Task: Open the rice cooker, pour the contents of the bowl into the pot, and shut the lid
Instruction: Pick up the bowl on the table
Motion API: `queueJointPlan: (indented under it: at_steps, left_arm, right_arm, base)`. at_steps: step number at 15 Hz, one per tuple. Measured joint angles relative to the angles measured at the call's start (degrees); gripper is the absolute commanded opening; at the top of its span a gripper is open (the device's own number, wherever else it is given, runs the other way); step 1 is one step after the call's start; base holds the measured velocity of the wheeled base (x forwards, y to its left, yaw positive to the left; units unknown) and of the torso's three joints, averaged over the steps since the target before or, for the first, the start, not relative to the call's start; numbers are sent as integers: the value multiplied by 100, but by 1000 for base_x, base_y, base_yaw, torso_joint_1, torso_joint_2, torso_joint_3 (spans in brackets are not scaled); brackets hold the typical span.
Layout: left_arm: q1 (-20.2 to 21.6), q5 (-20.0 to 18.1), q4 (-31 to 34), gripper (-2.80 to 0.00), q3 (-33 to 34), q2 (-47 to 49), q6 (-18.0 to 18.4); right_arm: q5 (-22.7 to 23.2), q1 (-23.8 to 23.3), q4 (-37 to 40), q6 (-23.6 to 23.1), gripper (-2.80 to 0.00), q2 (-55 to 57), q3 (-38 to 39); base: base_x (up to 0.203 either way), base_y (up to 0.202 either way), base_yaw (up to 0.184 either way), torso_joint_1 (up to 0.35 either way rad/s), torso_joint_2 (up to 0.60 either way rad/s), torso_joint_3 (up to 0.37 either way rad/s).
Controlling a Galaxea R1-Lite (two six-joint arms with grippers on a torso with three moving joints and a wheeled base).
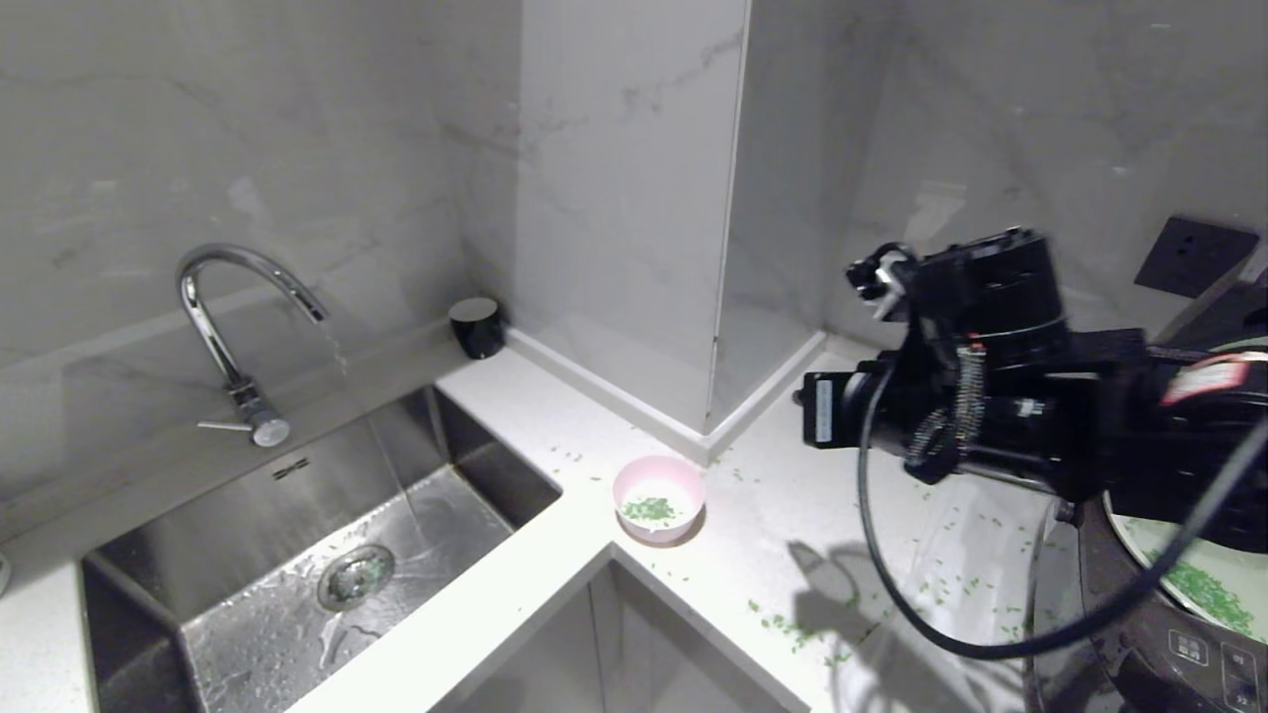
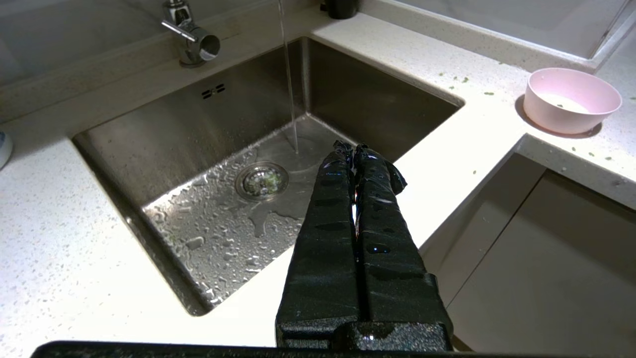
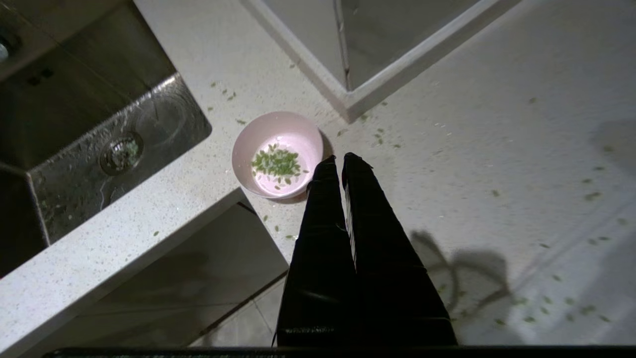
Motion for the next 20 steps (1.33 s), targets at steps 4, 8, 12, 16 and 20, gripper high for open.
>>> queueJointPlan:
  at_steps: [4,8,12,16,20]
  left_arm:
    - [-7,-1,6,-280,0,0,2]
    - [-7,2,6,-280,0,0,-26]
    - [-7,0,6,-280,0,0,-34]
    - [-7,-1,5,-280,0,0,-67]
    - [-2,24,0,-280,0,0,-165]
  right_arm:
    - [-513,-96,223,-699,-280,-2061,817]
    - [-1145,-674,895,-1709,-280,-3989,1105]
    - [-1275,-2043,1119,-2283,-280,-5388,1386]
    - [-1254,-2663,1138,-2623,-280,-6623,1978]
    - [-1350,-2771,869,-2582,-280,-7596,2997]
  base:
    - [0,0,0,0,0,0]
    - [0,0,0,0,0,0]
    - [0,0,0,0,0,0]
    - [0,0,0,0,0,0]
    - [0,0,0,0,0,0]
